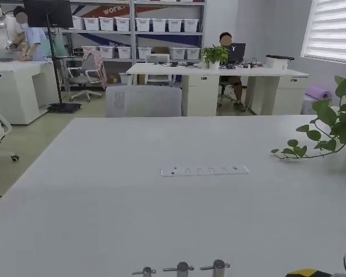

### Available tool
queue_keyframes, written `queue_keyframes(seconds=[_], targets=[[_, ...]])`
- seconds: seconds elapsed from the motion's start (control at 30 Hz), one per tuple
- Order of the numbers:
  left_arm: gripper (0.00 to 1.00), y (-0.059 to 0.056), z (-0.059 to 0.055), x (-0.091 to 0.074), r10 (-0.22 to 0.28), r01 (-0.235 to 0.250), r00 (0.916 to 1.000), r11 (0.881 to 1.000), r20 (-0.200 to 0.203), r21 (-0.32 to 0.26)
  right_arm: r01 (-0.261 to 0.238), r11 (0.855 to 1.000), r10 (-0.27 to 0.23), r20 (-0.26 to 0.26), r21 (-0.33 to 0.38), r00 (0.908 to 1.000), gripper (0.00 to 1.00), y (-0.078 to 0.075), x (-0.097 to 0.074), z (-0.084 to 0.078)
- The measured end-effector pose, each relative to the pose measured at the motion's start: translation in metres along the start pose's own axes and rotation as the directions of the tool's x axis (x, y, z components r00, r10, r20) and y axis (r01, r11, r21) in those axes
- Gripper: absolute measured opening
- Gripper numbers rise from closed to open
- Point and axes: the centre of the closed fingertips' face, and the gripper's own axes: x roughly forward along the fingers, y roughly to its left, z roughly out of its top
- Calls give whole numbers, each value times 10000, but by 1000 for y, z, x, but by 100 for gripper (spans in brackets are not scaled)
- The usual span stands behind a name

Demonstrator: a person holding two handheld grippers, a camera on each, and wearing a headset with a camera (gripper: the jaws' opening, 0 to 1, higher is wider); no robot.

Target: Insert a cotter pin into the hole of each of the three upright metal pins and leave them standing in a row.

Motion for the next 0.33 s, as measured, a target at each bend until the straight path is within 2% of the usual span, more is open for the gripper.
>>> queue_keyframes(seconds=[0.33], targets=[[99, 0, -1, 2, -13, 14, 10000, 9999, 38, -169, -46, 9998, 49, 156, -211, 9999, 98, 1, -1, 3]])
